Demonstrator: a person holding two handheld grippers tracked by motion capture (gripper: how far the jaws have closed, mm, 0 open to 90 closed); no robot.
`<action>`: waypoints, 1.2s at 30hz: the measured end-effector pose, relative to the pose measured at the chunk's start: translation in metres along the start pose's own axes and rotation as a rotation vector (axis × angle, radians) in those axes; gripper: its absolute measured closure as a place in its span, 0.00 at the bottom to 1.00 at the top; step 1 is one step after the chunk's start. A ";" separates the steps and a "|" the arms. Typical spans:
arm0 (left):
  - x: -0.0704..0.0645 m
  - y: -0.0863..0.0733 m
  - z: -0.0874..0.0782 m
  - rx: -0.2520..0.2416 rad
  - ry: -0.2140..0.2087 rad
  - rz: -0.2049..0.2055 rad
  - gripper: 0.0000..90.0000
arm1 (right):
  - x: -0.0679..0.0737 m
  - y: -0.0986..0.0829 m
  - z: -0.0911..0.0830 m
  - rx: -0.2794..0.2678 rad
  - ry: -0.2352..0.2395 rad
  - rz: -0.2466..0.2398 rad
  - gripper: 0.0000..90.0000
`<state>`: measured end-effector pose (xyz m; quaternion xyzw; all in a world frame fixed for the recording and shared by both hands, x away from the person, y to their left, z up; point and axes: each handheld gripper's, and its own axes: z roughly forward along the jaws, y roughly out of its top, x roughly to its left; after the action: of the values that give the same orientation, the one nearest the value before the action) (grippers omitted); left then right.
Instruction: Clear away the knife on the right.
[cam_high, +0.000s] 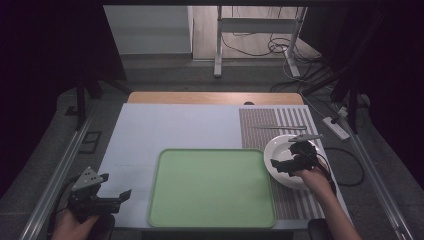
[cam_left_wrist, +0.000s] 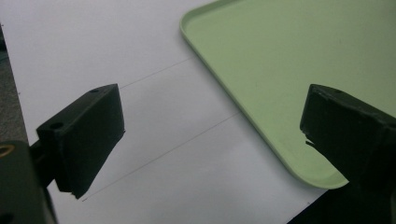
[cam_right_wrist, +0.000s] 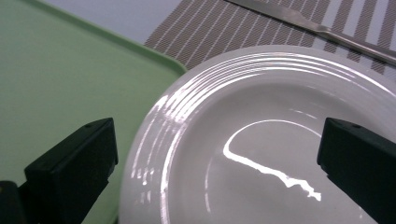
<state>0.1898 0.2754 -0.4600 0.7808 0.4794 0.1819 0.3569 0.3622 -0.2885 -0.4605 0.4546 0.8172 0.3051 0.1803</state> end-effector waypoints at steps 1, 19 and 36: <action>0.000 0.000 0.000 0.000 0.000 0.000 0.07 | -0.002 0.001 0.002 0.004 -0.008 -0.002 0.00; 0.000 0.000 0.000 0.002 0.001 0.002 0.07 | -0.042 0.023 0.034 -0.004 -0.013 0.051 0.00; 0.000 0.000 0.000 -0.001 0.001 0.000 0.07 | -0.075 0.047 0.061 0.068 -0.098 0.118 0.00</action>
<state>0.1897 0.2754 -0.4599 0.7807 0.4794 0.1827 0.3570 0.4661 -0.3136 -0.4738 0.5223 0.7890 0.2647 0.1861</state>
